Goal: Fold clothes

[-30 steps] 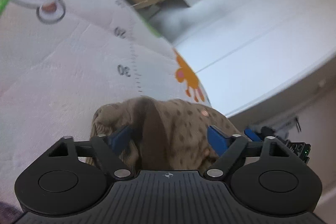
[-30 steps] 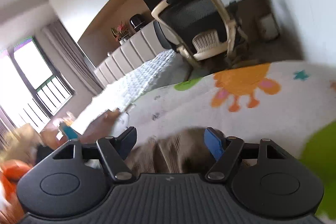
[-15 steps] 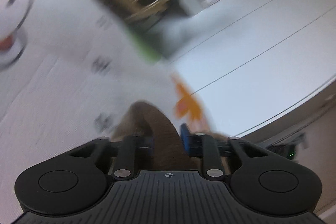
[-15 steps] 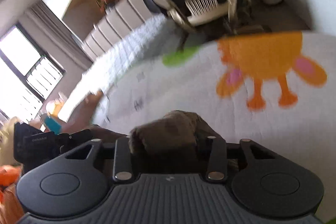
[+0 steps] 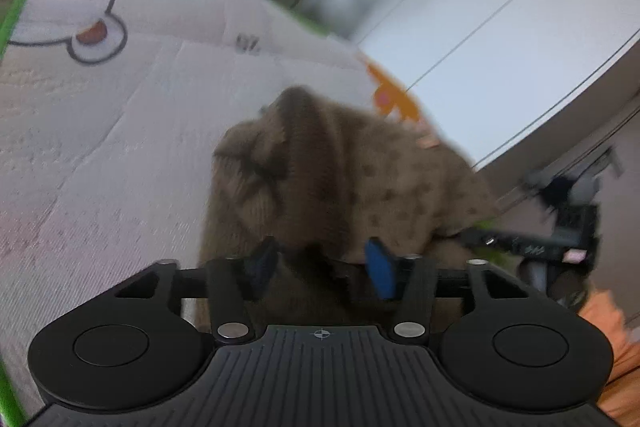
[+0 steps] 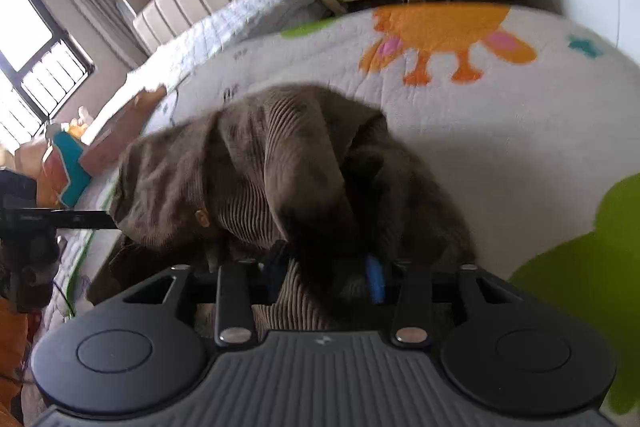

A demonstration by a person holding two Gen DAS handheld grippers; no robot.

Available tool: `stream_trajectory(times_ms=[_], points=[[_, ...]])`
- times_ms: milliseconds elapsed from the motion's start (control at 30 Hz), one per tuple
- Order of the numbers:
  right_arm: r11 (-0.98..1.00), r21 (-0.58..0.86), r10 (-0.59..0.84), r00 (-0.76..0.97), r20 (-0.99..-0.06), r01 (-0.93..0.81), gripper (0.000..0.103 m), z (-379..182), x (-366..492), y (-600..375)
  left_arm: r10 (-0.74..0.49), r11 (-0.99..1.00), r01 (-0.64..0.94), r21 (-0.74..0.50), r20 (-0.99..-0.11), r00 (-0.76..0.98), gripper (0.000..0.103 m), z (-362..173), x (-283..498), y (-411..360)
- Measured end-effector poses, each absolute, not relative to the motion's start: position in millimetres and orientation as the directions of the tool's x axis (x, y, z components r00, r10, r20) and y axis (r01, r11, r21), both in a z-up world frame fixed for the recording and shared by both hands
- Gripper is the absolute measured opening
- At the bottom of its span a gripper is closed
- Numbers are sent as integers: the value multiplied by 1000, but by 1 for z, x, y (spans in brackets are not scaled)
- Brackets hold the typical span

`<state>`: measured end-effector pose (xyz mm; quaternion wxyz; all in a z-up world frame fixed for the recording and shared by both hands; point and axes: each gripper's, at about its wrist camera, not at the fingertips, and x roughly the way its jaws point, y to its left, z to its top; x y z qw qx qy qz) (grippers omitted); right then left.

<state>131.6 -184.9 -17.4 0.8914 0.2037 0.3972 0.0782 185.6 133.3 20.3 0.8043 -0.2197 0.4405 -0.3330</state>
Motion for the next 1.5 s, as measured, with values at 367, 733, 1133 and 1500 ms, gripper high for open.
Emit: stream_trajectory(times_ms=[367, 733, 1133, 1500], points=[[940, -232, 123, 884, -450, -249, 70, 47, 108, -90, -646, 735, 525, -430, -680, 347, 85, 29, 146, 67], [734, -453, 174, 785, -594, -506, 27, -18, 166, -1, -587, 770, 542, -335, -704, 399, 85, 26, 152, 58], [948, -53, 239, 814, -529, -313, 13, 17, 182, -91, -791, 607, 224, -763, -550, 268, 80, -11, 189, 70], [934, -189, 183, 861, -475, -303, 29, 32, 148, -86, -468, 883, 331, -331, -647, 602, 24, 34, 199, 99]])
